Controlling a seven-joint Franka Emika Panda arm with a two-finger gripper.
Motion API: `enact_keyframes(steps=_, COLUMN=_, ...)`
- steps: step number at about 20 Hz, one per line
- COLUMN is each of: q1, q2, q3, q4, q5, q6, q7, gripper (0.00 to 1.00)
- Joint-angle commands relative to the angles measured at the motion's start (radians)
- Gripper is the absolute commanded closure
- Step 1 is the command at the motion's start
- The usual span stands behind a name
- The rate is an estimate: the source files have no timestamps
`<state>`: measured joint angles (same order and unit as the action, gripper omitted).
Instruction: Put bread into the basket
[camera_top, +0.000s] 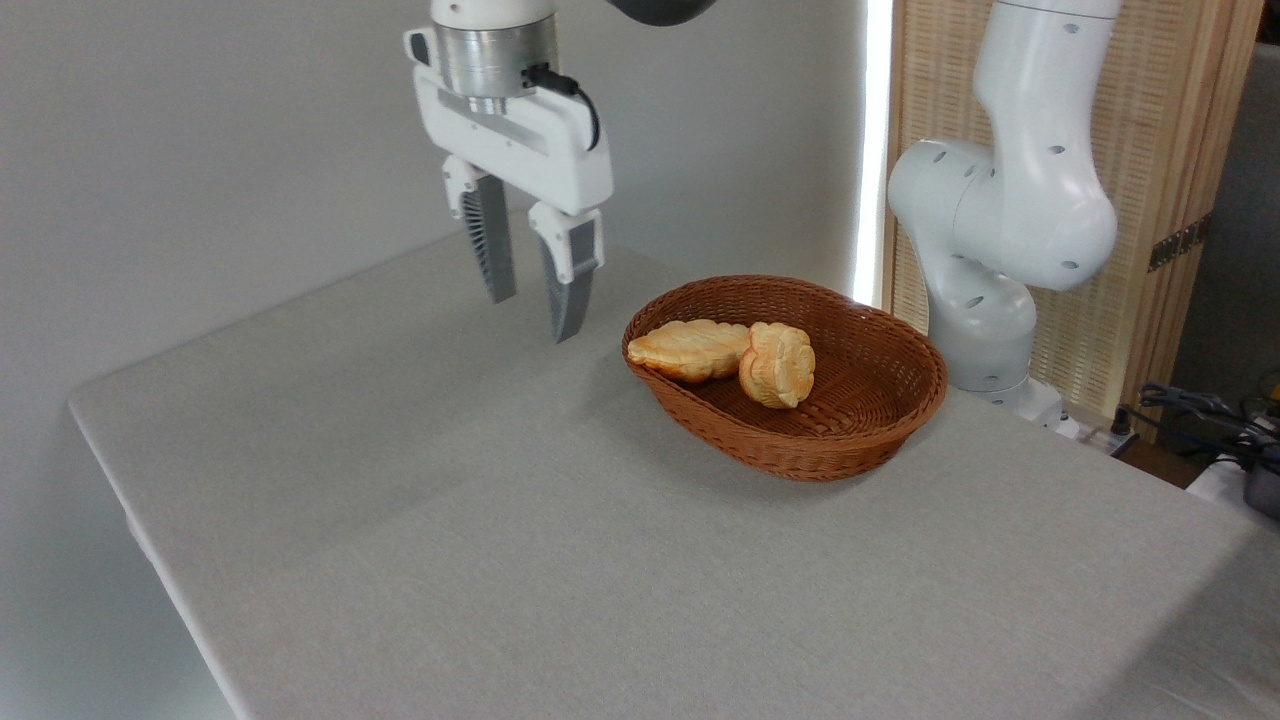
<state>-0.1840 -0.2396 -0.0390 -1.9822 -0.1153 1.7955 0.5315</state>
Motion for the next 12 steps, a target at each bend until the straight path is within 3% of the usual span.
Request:
enact_keyframes(steps=1, q1=-0.003, q2=0.147, q3=0.051, q4=0.164, q5=0.011, q6=-0.005, q7=0.027, gripper=0.0)
enact_keyframes(steps=4, q1=-0.003, q2=0.19, q3=0.093, q4=0.233, q5=0.008, q6=-0.005, q7=0.085, gripper=0.0)
enact_keyframes(steps=9, q1=-0.003, q2=0.206, q3=0.093, q4=0.247, q5=0.009, q6=-0.005, q7=0.082, gripper=0.0)
enact_keyframes(steps=12, q1=-0.003, q2=0.207, q3=0.091, q4=0.25, q5=0.054, q6=-0.005, q7=0.079, gripper=0.0)
